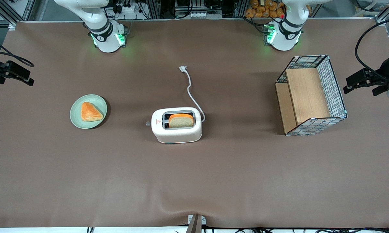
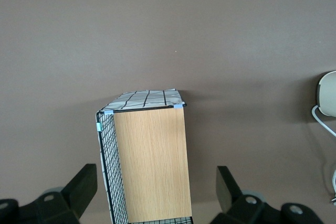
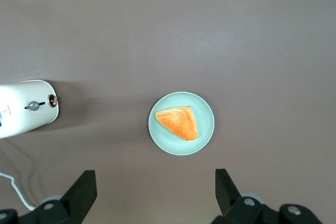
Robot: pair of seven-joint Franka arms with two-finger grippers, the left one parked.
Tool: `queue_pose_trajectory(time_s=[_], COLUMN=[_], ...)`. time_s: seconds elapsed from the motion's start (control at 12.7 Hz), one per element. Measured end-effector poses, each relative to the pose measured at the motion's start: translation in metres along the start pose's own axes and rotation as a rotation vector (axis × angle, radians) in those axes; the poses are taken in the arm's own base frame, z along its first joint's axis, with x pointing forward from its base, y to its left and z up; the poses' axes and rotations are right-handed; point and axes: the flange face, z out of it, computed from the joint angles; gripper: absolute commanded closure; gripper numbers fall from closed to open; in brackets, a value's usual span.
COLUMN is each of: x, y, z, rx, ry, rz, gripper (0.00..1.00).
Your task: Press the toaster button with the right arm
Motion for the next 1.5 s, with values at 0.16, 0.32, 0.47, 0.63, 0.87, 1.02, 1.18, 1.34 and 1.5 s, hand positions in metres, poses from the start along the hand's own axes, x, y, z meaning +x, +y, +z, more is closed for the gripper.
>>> queue_pose_trajectory(time_s=[0.16,0.32,0.47,0.63,0.87,1.02,1.18,1.34,1.5], x=[0.000,0.000,0.000,0.000,0.001,0.005,0.009,0.013,0.014], y=[0.000,0.000,-0.001,-0.003,-0.005,-0.007,-0.008,-0.008,-0.008], z=[0.000,-0.002,-0.005,-0.009,-0.006,0.000,0.009,0.018,0.022], rx=[0.000,0.000,0.001,0.013,0.054,0.054,0.053,0.052,0.053], ry=[0.000,0.003,0.011,0.018,0.009,-0.002,-0.021,-0.038,-0.049], rz=[0.000,0.000,-0.002,-0.005,-0.004,-0.006,-0.009,-0.048,-0.085], gripper=[0.00,0.00,0.00,0.00,0.00,0.00,0.00,0.00,0.00])
